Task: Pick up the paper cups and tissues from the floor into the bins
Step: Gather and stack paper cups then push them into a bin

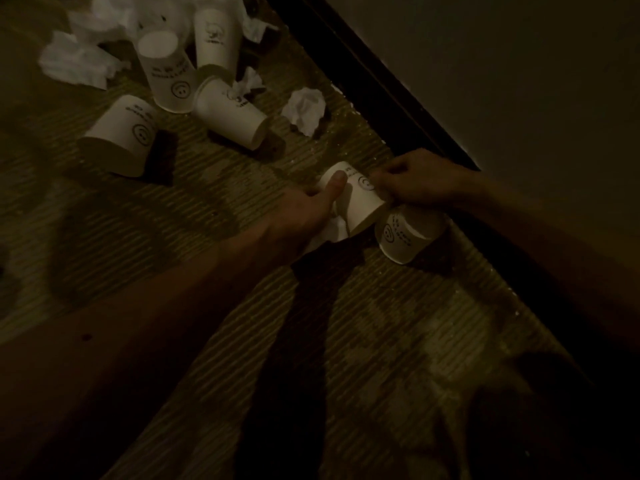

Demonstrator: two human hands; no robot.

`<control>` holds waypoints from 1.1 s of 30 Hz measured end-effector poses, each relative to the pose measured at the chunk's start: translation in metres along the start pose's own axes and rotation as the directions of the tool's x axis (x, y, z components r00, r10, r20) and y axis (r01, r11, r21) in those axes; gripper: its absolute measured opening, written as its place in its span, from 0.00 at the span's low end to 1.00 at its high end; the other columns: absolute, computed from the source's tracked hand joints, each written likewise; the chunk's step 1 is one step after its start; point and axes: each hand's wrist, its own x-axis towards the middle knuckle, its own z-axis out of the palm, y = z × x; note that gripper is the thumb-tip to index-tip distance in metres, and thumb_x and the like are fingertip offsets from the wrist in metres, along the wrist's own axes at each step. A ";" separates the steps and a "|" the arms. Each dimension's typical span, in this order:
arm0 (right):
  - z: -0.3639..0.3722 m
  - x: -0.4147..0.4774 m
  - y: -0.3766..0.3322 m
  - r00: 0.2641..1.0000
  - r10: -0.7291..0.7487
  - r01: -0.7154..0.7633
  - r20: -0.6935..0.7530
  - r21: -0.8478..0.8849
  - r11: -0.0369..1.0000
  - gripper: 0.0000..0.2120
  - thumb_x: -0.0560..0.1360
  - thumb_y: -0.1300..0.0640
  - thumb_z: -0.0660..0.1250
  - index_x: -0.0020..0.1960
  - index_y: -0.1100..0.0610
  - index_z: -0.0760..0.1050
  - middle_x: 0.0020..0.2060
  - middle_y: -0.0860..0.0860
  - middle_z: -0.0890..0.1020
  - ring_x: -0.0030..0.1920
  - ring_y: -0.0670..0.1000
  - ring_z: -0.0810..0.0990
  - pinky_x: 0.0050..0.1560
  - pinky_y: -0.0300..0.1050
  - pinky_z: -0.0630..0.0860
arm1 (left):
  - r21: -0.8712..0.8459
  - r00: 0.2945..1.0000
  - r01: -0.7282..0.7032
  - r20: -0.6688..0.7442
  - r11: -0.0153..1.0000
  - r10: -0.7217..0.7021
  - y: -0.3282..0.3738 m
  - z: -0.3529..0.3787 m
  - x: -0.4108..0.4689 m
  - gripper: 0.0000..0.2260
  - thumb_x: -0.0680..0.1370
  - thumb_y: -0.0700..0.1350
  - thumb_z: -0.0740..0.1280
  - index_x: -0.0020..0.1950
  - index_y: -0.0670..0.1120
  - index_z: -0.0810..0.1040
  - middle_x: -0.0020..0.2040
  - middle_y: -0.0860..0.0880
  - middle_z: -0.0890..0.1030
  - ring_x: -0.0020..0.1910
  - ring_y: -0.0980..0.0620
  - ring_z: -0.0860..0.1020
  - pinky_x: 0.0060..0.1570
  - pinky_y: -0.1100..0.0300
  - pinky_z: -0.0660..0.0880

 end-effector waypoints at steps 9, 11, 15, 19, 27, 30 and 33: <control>0.015 -0.013 -0.020 0.950 -0.236 0.259 -0.206 0.090 0.962 0.27 0.70 0.46 0.75 0.66 0.54 0.74 0.54 0.49 0.80 0.49 0.43 0.81 0.42 0.37 0.80 | -0.157 0.984 -0.180 -0.037 0.971 0.176 -0.001 -0.011 0.001 0.18 0.79 0.61 0.62 0.57 0.48 0.77 0.48 0.51 0.82 0.34 0.61 0.83 0.26 0.68 0.75; 0.018 -0.024 -0.021 0.939 -0.270 0.299 -0.213 0.118 0.947 0.31 0.71 0.47 0.75 0.70 0.51 0.69 0.57 0.47 0.78 0.52 0.44 0.79 0.41 0.33 0.77 | -0.144 0.968 -0.250 -0.062 0.958 0.243 0.001 -0.012 -0.008 0.18 0.80 0.59 0.63 0.57 0.46 0.77 0.46 0.52 0.82 0.34 0.64 0.82 0.27 0.70 0.74; 0.010 -0.061 -0.021 0.926 -0.318 0.345 -0.201 0.113 0.932 0.40 0.69 0.44 0.75 0.76 0.45 0.59 0.60 0.44 0.75 0.58 0.47 0.78 0.49 0.40 0.79 | -0.039 0.948 -0.315 0.034 0.948 0.316 0.013 -0.012 -0.034 0.14 0.78 0.61 0.63 0.52 0.51 0.78 0.38 0.53 0.85 0.36 0.61 0.84 0.28 0.69 0.76; -0.030 -0.116 -0.029 0.923 -0.283 0.336 -0.262 0.184 0.924 0.39 0.68 0.45 0.77 0.72 0.49 0.60 0.55 0.45 0.78 0.52 0.43 0.81 0.45 0.35 0.81 | 0.135 0.903 -0.429 0.100 0.893 0.418 0.053 0.003 -0.068 0.24 0.77 0.65 0.63 0.58 0.46 0.79 0.51 0.47 0.85 0.48 0.51 0.84 0.44 0.55 0.81; -0.121 -0.324 -0.019 0.767 -0.221 0.395 -0.602 0.172 0.902 0.29 0.66 0.40 0.77 0.61 0.49 0.70 0.49 0.45 0.83 0.44 0.41 0.85 0.39 0.41 0.83 | 0.087 0.677 -0.660 0.499 0.746 0.541 0.160 0.068 -0.244 0.32 0.64 0.71 0.65 0.60 0.52 0.79 0.49 0.52 0.86 0.47 0.51 0.85 0.51 0.47 0.80; -0.126 -0.421 0.007 0.743 -0.146 0.397 -0.654 0.254 0.882 0.28 0.62 0.42 0.76 0.57 0.48 0.70 0.47 0.41 0.83 0.42 0.44 0.85 0.34 0.38 0.81 | 0.122 0.649 -0.665 0.581 0.736 0.491 0.161 0.118 -0.319 0.41 0.59 0.72 0.64 0.65 0.52 0.75 0.52 0.53 0.84 0.48 0.51 0.84 0.51 0.47 0.80; -0.113 -0.503 0.048 0.704 -0.018 0.332 -0.710 0.307 0.892 0.27 0.59 0.41 0.77 0.54 0.45 0.70 0.48 0.38 0.83 0.41 0.45 0.86 0.33 0.40 0.81 | 0.159 0.571 -0.711 0.699 0.685 0.430 0.133 0.177 -0.382 0.32 0.67 0.72 0.59 0.66 0.57 0.70 0.48 0.63 0.79 0.46 0.61 0.80 0.44 0.61 0.75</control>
